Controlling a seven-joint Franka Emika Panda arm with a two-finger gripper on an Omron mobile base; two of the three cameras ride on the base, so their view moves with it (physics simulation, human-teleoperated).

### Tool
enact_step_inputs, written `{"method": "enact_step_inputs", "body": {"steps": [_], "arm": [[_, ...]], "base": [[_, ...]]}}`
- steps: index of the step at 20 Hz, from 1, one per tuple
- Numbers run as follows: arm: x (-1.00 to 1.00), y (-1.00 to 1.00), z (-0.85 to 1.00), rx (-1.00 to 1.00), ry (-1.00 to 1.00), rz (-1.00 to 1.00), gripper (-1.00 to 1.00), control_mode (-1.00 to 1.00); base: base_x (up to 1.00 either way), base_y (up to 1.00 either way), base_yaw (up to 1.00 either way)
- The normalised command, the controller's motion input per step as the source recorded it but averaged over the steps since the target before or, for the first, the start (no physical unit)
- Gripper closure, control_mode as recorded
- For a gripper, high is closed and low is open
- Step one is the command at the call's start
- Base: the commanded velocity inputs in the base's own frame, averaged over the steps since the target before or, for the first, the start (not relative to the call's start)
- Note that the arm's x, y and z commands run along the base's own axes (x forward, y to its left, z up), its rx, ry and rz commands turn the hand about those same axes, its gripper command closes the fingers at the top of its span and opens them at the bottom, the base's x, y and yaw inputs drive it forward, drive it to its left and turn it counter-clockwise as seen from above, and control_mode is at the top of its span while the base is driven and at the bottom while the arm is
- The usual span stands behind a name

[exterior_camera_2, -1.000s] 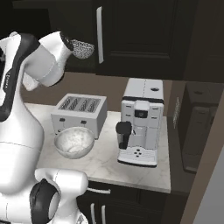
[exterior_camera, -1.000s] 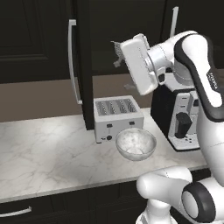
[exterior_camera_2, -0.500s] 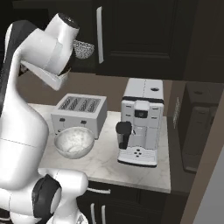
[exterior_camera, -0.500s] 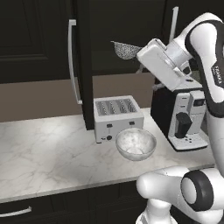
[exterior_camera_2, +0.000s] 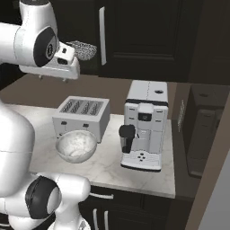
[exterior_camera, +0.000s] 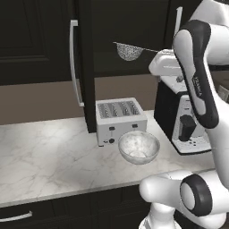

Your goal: Open the cabinet and setup a tea strainer by placing it in the bowl upright.

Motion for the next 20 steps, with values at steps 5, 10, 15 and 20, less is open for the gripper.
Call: {"method": "enact_step_inputs", "body": {"steps": [5, 10, 15, 20], "arm": [[0.0, -0.35, 0.0, -0.4, -0.46, 0.0, -1.0, -1.0], [0.0, -0.2, 0.3, -0.23, -0.51, 0.0, -1.0, -1.0], [0.12, -0.31, 0.07, 0.01, -0.26, -0.18, -1.0, -1.0], [0.03, -0.33, 0.12, 0.25, -0.01, -0.16, -1.0, -1.0]], "base": [[0.0, 0.0, 0.0], [0.0, 0.0, 0.0], [0.0, 0.0, 0.0], [0.0, 0.0, 0.0]]}}
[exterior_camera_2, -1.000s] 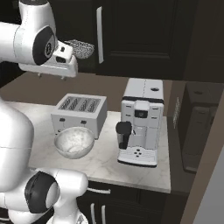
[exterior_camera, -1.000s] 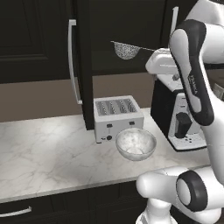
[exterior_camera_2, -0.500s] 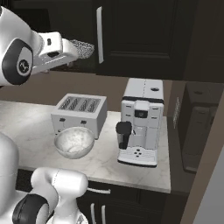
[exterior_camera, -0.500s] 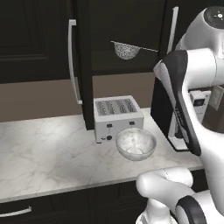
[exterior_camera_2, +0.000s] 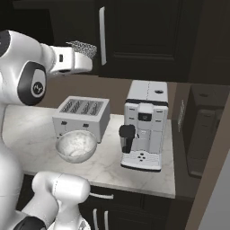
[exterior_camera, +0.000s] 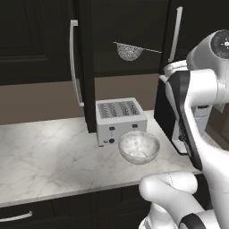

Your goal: Open the cabinet and setup a tea strainer by placing it in the bowl upright.

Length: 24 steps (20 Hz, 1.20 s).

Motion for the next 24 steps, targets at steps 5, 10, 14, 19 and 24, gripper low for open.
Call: {"method": "enact_step_inputs", "body": {"steps": [5, 10, 14, 19, 24], "arm": [[0.0, -0.27, 0.42, 0.26, -0.01, -0.1, -1.0, -1.0], [0.0, -0.05, 0.21, 0.19, 0.0, 0.0, -1.0, -1.0], [0.12, 0.0, 0.0, 0.0, 0.0, 0.0, -1.0, -1.0], [0.28, 0.0, 0.0, 0.0, 0.0, 0.04, -1.0, -1.0], [0.4, 0.0, 0.0, 0.0, 0.0, 0.09, -1.0, -1.0]], "base": [[0.0, 0.0, 0.0], [0.0, 0.0, 0.0], [0.0, 0.0, 0.0], [0.0, 0.0, 0.0], [0.0, 0.0, 0.0]]}}
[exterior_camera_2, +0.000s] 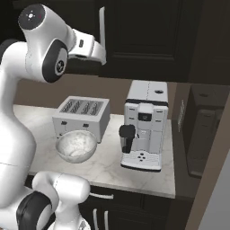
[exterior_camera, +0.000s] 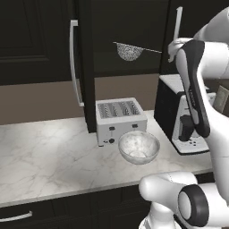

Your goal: Open the cabinet and setup a tea strainer by placing it in the bowl upright.

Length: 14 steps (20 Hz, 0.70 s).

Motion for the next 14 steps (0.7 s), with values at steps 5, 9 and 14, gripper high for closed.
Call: {"method": "enact_step_inputs", "body": {"steps": [5, 9, 14], "arm": [[0.34, -0.02, 0.09, 0.0, -0.01, 0.04, -1.0, -1.0], [0.21, -0.03, 0.11, 0.0, 0.0, 0.0, -1.0, -1.0], [0.19, -0.03, 0.01, 0.0, 0.0, 0.0, -1.0, -1.0]], "base": [[0.0, 0.0, 0.0], [0.0, 0.0, 0.0], [0.0, 0.0, 0.0]]}}
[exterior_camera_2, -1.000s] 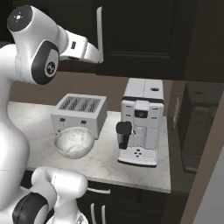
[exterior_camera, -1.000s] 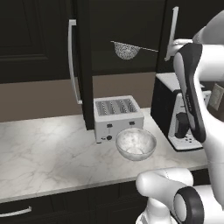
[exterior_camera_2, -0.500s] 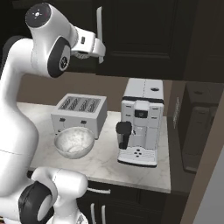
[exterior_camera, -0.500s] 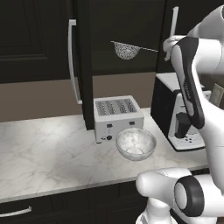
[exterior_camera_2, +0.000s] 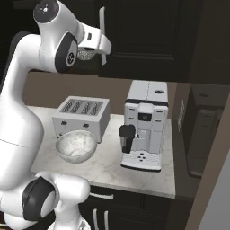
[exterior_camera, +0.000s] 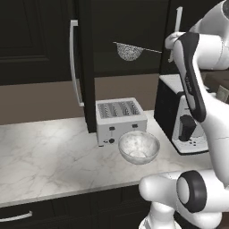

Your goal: Open the cabinet and setup a tea strainer by placing it in the bowl upright.

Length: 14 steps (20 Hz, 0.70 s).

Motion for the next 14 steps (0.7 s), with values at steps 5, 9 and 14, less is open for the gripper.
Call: {"method": "enact_step_inputs", "body": {"steps": [5, 9, 14], "arm": [[0.31, -0.09, 0.0, 0.0, -0.01, 0.0, -1.0, -1.0], [0.39, -0.19, 0.0, 0.0, -0.04, 0.0, -1.0, -1.0], [0.38, -0.09, 0.0, 0.0, -0.02, 0.0, -1.0, -1.0]], "base": [[0.0, 0.0, 0.0], [0.0, 0.0, 0.0], [0.0, 0.0, 0.0]]}}
